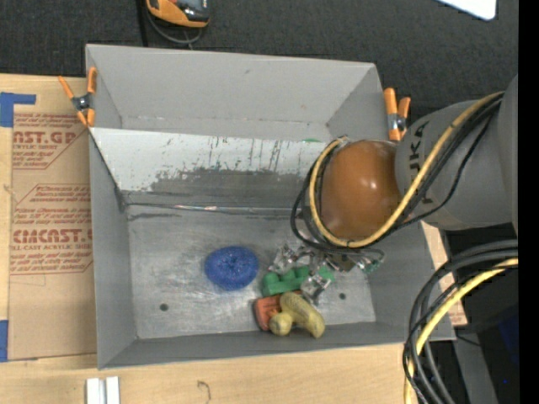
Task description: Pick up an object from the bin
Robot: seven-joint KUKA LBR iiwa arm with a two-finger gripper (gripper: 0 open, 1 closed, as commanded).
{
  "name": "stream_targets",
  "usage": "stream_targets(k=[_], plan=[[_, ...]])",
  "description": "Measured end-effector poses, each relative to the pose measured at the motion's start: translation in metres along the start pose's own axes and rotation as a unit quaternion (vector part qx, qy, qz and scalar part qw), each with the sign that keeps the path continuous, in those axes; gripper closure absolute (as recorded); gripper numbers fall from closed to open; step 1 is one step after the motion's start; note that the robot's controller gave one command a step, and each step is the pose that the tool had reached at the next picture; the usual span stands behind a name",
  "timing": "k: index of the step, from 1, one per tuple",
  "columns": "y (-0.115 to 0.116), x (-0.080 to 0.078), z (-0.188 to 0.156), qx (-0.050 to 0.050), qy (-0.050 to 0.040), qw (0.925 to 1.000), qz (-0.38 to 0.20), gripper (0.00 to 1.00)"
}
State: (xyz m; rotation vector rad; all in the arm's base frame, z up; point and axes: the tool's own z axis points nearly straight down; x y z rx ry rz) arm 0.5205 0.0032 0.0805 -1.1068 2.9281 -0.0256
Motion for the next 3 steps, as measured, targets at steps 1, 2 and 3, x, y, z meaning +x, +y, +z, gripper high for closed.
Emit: stream_targets(k=[1, 2, 3], plan=[[0.0, 0.0, 0.0, 0.0, -0.0003, 1.0, 0.001, 1.0], [-0.021, 0.016, -0.148, -0.009, 0.0001, 0.9998, -0.018, 1.0], [-0.02, 0.016, -0.148, -0.009, 0.0006, 0.9998, -0.018, 1.0]])
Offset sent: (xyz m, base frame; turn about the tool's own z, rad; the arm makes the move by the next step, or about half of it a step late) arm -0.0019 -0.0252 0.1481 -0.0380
